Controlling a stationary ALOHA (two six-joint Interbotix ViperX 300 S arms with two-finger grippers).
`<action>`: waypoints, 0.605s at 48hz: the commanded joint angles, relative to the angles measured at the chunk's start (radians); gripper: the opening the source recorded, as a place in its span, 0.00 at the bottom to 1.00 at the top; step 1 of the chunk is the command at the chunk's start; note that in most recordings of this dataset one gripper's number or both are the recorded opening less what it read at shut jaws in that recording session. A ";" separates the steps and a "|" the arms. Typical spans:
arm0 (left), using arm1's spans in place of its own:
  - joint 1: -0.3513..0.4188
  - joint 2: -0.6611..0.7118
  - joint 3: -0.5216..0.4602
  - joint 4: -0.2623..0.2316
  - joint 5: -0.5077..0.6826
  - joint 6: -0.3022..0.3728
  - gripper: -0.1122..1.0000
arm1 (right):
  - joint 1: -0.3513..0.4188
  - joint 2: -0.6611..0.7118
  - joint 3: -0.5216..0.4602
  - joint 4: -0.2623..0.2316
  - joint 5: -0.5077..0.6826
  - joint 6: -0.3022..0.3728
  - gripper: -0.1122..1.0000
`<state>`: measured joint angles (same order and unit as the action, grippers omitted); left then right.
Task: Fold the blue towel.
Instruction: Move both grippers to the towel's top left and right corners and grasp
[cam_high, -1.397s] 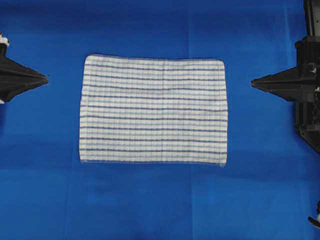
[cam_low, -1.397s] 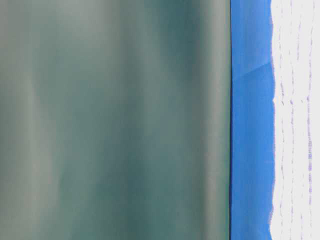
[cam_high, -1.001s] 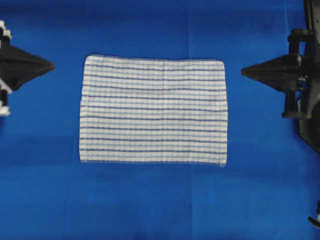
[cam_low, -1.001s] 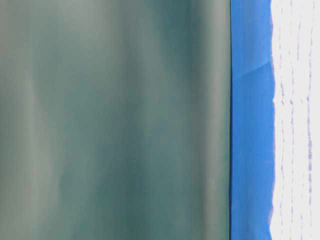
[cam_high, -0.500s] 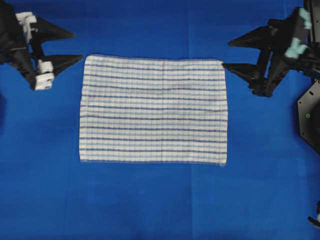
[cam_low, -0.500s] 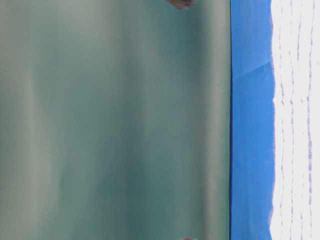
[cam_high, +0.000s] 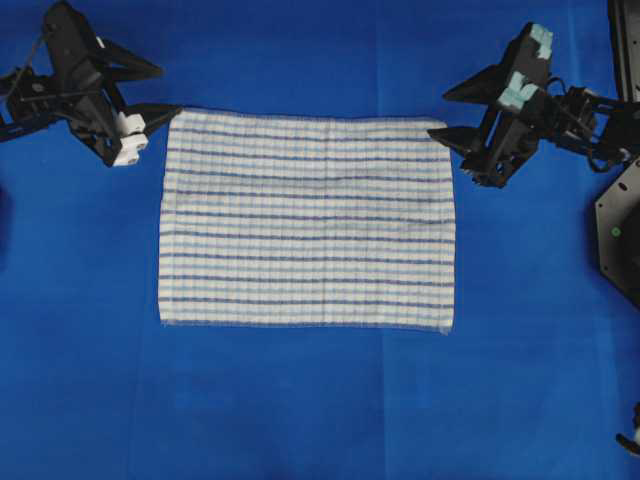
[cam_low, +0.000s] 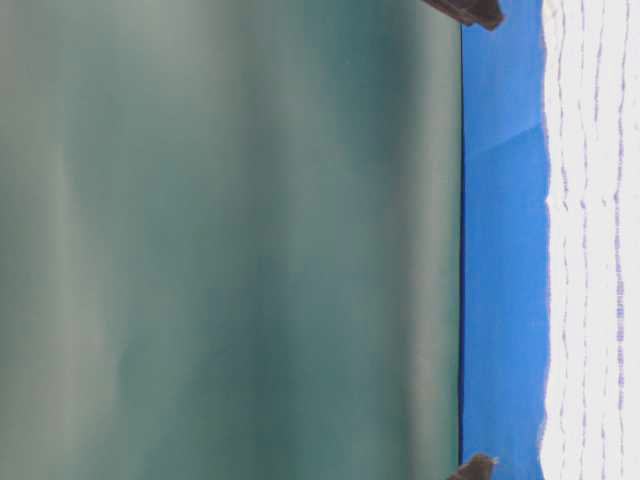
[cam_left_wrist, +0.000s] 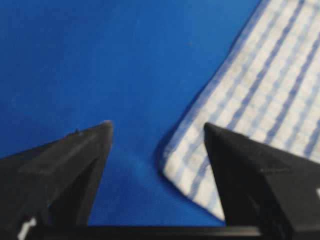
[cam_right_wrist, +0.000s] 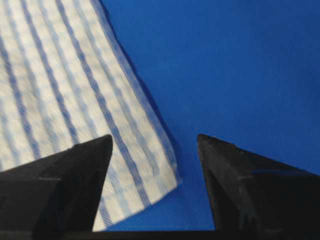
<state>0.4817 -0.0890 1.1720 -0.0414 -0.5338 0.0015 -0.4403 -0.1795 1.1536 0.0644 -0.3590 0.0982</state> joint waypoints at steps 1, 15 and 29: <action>0.006 0.038 -0.017 -0.002 -0.041 0.000 0.71 | -0.006 0.041 -0.008 0.015 -0.043 0.002 0.74; 0.006 0.172 -0.040 -0.002 -0.066 -0.008 0.69 | -0.006 0.161 -0.015 0.037 -0.107 0.002 0.73; -0.031 0.186 -0.048 -0.002 -0.057 -0.008 0.36 | 0.002 0.166 -0.015 0.035 -0.117 0.000 0.32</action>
<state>0.4679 0.1028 1.1290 -0.0414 -0.5875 -0.0061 -0.4418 -0.0061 1.1505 0.0982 -0.4679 0.0997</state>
